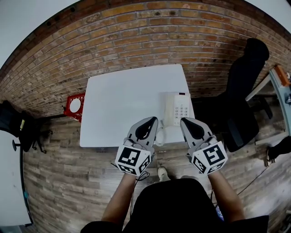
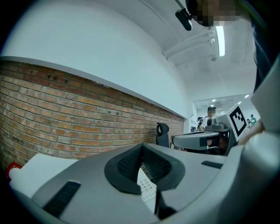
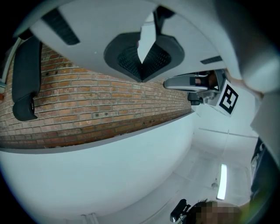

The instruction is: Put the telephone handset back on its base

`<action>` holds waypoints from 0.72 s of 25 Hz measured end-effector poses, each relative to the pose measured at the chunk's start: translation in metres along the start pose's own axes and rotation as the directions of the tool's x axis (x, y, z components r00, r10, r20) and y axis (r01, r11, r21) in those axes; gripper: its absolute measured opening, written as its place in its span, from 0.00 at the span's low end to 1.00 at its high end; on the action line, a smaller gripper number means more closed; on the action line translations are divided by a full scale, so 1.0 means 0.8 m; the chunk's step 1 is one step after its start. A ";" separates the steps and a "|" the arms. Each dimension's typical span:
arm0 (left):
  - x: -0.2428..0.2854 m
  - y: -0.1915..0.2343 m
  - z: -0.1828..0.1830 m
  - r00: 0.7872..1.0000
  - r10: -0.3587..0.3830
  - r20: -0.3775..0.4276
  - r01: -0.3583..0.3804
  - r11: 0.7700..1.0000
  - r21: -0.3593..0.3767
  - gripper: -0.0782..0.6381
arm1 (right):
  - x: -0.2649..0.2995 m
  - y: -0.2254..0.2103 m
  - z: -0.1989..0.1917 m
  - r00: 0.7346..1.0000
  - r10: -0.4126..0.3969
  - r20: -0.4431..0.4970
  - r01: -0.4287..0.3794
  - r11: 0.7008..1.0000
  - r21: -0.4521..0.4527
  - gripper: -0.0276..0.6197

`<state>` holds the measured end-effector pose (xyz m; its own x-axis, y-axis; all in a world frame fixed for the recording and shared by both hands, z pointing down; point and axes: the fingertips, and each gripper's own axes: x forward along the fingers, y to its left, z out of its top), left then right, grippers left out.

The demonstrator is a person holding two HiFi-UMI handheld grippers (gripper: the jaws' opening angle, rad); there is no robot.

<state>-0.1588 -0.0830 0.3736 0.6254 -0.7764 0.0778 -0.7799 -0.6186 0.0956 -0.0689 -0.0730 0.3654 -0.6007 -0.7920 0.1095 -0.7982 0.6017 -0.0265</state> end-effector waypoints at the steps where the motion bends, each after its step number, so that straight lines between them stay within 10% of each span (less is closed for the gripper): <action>1: 0.001 -0.003 0.001 1.000 -0.001 0.002 0.001 1.000 0.002 0.12 | -0.003 -0.001 -0.001 1.000 -0.001 -0.001 0.001 1.000 0.001 0.06; 18: -0.003 -0.068 0.009 1.000 0.025 0.009 -0.024 1.000 -0.008 0.12 | -0.056 -0.016 0.001 0.999 0.043 -0.002 -0.043 0.999 0.014 0.06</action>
<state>-0.1176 -0.0485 0.3612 0.6058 -0.7925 0.0711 -0.7947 -0.5984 0.1013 -0.0320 -0.0456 0.3600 -0.6347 -0.7649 0.1100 -0.7720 0.6340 -0.0457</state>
